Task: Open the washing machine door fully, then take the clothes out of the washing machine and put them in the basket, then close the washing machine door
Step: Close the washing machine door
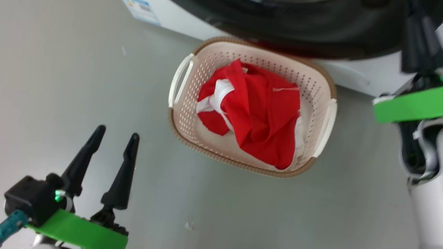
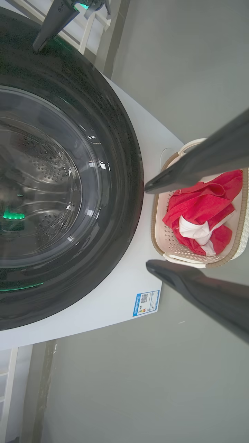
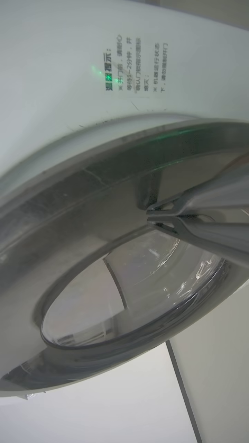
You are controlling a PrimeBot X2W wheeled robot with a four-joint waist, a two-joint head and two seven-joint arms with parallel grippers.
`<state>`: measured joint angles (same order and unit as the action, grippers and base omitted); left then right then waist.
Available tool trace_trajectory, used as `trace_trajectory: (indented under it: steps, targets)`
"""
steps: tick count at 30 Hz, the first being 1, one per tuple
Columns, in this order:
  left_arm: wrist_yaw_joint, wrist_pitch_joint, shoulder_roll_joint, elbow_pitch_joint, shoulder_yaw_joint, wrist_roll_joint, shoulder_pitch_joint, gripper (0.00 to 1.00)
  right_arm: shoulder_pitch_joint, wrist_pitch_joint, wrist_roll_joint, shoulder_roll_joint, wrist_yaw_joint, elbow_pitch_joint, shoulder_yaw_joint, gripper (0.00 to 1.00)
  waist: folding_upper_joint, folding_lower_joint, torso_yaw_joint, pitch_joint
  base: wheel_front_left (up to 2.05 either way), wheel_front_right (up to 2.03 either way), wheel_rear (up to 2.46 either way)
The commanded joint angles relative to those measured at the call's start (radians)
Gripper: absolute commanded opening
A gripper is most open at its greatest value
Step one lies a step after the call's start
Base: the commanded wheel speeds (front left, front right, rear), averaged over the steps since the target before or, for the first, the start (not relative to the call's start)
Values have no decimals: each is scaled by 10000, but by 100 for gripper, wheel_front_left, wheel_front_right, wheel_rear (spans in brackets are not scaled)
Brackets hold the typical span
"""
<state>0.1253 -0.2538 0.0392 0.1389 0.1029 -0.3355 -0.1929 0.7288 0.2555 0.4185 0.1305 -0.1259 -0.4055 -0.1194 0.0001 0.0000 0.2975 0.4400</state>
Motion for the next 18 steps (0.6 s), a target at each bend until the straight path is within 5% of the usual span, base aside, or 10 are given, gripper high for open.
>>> trace_trajectory:
  steps: [1, 18]
  targets:
    - [54, -80, 125, -263, -252, -73, -204, 100, 320, 63, -83, -39, -48, 305, 2, 0, -1, 0, 198, 314, 0, 0, 0]
    - [54, -80, 112, -205, -109, -122, -537, 100, 1259, 63, -153, 122, -48, 341, 501, 0, -1, 0, 388, 577, 0, 0, 0]
